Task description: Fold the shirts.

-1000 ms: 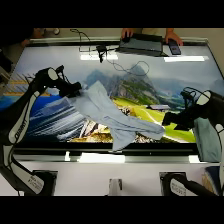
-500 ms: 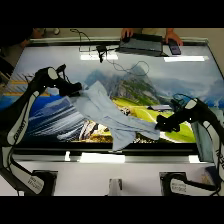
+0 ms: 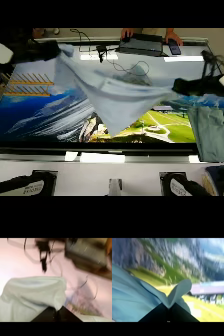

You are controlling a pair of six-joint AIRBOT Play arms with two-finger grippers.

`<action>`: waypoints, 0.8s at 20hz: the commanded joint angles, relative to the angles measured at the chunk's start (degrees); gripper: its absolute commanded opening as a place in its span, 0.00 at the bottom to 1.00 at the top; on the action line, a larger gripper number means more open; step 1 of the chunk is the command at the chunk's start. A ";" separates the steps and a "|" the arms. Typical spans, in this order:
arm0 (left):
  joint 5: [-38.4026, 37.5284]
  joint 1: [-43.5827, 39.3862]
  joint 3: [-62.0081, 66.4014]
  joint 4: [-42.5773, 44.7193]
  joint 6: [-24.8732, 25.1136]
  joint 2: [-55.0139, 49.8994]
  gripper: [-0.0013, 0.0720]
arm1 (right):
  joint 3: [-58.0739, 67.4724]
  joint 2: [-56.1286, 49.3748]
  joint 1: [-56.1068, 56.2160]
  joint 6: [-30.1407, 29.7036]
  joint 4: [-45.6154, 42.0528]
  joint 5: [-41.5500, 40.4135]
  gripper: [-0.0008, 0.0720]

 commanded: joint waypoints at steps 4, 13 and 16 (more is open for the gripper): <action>1.01 0.26 1.62 0.76 0.07 25.90 0.06 | 17.35 18.45 0.00 -0.50 -1.90 -7.93 0.05; -34.14 0.24 -11.67 5.29 0.02 30.25 0.06 | 16.90 19.41 0.00 1.62 -12.09 4.31 0.05; -31.32 0.24 -27.06 0.61 0.02 30.10 0.06 | 12.59 12.90 0.02 1.92 -11.23 7.80 0.05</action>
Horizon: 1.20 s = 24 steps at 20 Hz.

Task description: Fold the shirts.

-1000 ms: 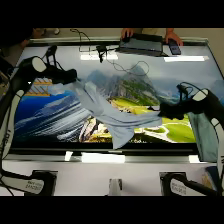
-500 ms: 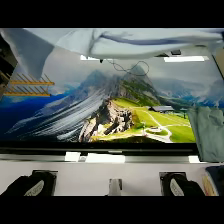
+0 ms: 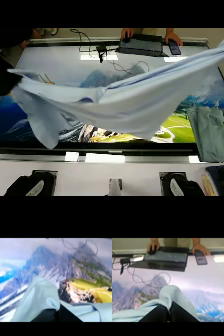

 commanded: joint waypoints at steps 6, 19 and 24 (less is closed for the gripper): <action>24.33 0.04 -40.28 -13.46 0.02 -1.01 0.06 | -16.70 -22.21 0.02 6.62 4.59 -11.17 0.05; 40.15 0.17 -31.56 -16.00 -2.03 -28.55 0.65 | -16.70 -39.17 0.04 12.07 20.15 -19.06 0.39; 19.63 8.24 -26.58 -8.39 1.75 -28.57 0.71 | -16.70 -35.89 0.00 9.16 -1.36 -5.14 0.60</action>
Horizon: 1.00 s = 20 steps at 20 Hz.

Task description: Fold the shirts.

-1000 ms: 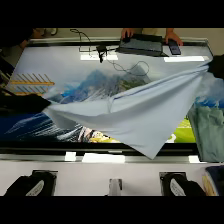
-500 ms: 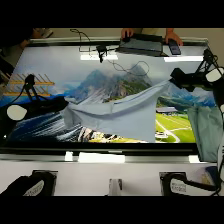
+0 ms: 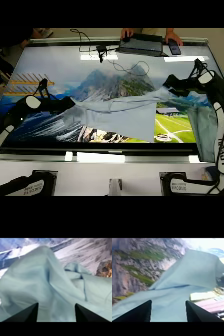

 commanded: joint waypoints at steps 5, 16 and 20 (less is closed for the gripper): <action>-17.31 12.02 3.87 6.51 1.03 -2.99 0.54 | -2.38 1.05 0.00 -2.49 -14.29 18.45 0.59; -5.42 9.51 3.91 -2.21 3.65 -12.74 0.55 | -5.11 1.05 0.02 -3.93 -8.92 26.38 0.59; -2.19 9.29 3.89 -2.19 3.48 -12.76 0.35 | -8.57 1.07 0.02 -3.91 -8.92 28.04 0.59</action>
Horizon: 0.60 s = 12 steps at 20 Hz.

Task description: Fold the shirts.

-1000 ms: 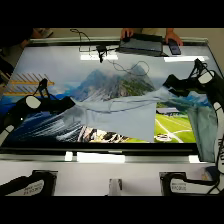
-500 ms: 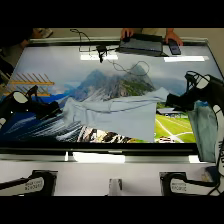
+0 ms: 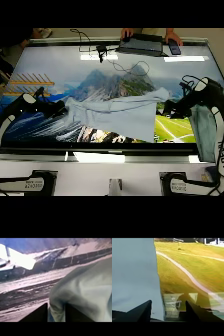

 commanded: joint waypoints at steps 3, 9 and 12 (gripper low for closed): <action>3.15 -0.26 0.07 -0.61 0.02 -0.42 0.15 | -7.21 1.07 0.09 -0.04 0.17 0.63 0.59; 2.54 -0.26 0.09 -0.61 0.28 0.81 0.06 | -11.96 3.96 0.09 -0.24 0.02 -1.55 0.59; 2.43 -0.26 0.13 -0.57 0.85 2.29 0.06 | -13.03 3.98 0.09 -0.22 0.44 -2.71 0.70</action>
